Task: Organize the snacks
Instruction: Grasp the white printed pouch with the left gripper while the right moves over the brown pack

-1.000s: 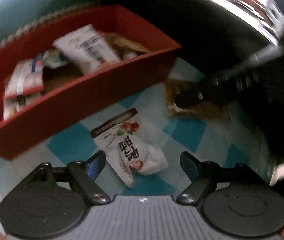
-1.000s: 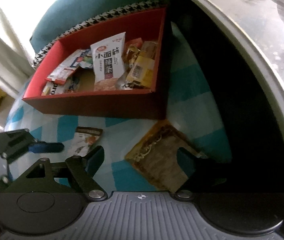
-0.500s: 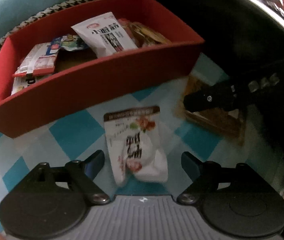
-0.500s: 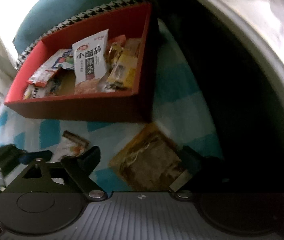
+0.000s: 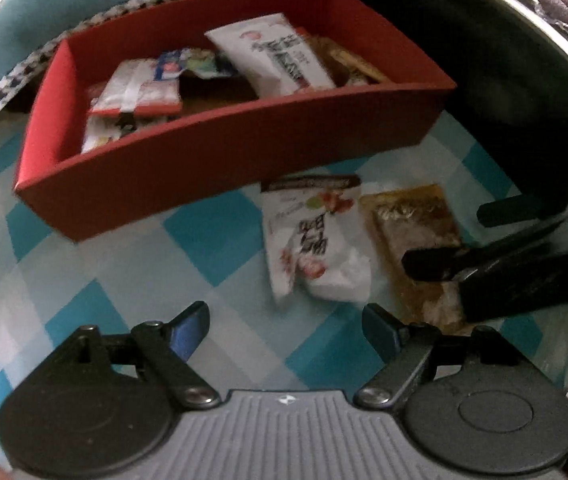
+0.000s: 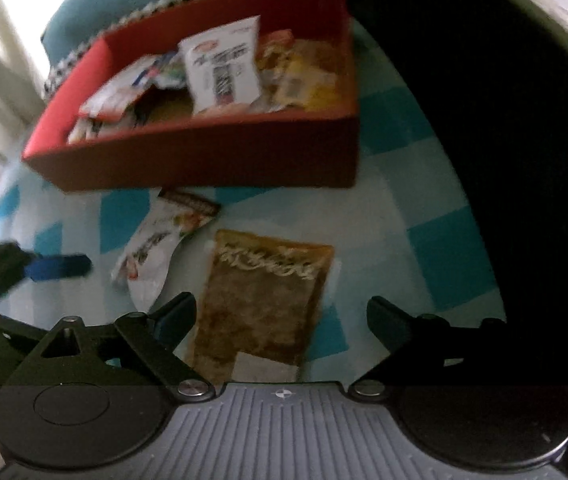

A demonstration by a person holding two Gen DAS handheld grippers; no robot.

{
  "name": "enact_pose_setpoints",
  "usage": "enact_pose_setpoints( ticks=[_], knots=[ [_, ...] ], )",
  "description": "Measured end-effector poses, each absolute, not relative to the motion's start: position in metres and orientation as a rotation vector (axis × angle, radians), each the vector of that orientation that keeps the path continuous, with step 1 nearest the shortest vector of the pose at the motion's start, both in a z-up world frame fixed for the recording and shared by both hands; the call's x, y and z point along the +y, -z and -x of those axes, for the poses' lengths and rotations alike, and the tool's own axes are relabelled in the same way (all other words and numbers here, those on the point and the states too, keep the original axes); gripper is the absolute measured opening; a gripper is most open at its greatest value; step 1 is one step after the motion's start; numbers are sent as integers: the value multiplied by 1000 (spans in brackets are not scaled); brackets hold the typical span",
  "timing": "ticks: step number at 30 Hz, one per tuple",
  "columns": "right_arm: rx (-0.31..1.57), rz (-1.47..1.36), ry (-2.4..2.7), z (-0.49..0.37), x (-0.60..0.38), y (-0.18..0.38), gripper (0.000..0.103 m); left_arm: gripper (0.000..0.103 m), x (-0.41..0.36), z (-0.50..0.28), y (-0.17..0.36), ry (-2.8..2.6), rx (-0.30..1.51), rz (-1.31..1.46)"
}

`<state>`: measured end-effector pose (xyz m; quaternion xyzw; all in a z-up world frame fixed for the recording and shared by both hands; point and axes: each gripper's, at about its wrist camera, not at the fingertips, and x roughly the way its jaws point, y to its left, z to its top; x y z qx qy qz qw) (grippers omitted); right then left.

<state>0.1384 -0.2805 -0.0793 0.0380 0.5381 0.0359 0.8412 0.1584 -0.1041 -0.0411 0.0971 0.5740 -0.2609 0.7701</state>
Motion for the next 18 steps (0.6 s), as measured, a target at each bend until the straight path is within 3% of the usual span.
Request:
enact_pose_setpoints(
  ticks=[3,13,16,18],
  knots=[
    [1128,-17,-46,-140,-266,88,103,76,-97,-157,44,548,1251,-238],
    [1118,41,-36,-140,-256,97,103,77,-65,-163,18,519,1201,-171],
    [1126,55,-44,-133,-263,93,92,77,-61,-166,15,518,1197,-145],
    [1130,41,-39,-129,-270,87,76,77,-65,-168,16,524,1199,-143]
  ],
)
